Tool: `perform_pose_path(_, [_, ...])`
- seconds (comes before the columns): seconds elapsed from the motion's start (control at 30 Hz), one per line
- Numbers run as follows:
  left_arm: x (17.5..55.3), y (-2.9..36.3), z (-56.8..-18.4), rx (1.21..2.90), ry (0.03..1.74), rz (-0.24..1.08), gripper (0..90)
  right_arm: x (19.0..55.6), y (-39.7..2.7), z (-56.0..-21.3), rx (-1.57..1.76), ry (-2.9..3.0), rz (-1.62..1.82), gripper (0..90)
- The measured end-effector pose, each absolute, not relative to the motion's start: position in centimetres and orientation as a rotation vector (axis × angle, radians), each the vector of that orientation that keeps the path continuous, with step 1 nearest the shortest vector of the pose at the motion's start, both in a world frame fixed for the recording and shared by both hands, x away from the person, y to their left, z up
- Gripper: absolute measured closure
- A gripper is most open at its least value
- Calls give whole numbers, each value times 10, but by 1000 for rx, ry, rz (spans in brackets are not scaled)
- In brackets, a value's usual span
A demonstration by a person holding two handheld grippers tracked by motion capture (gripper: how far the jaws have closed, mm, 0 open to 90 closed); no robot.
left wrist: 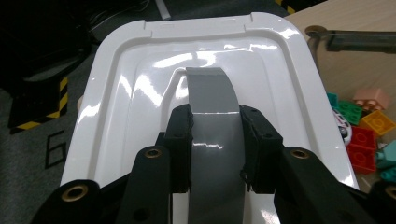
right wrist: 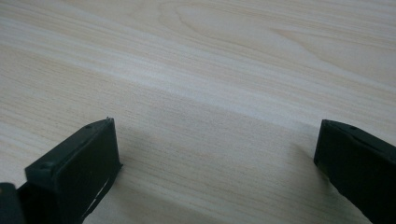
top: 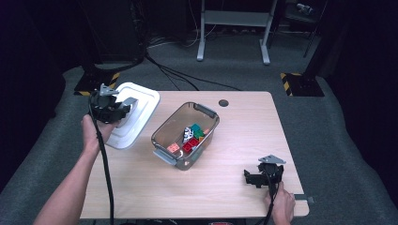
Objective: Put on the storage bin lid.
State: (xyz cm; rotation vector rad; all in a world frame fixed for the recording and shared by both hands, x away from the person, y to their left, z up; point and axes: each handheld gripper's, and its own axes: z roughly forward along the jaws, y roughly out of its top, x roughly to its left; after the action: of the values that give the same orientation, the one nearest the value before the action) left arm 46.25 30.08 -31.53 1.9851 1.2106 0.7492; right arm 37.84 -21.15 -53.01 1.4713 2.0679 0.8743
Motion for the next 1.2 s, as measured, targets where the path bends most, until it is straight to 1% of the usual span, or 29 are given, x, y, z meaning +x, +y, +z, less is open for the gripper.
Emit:
perform_pose_path(0.27, [469,262,-308,2077,1109,678,672,378,-212,-530,1469,2071,873,0])
perform_pose_path(0.47, [474,232,-312,2113,1058,640,672,378,-212,-530,1470,2070,874,0])
perform_pose_path(0.83, [478,191,-323,2154,1012,570,671,378,-212,-530,1470,2070,874,0])
perform_pose_path(1.2, [480,155,-343,2175,999,502,671,378,-212,-530,1468,2070,874,0])
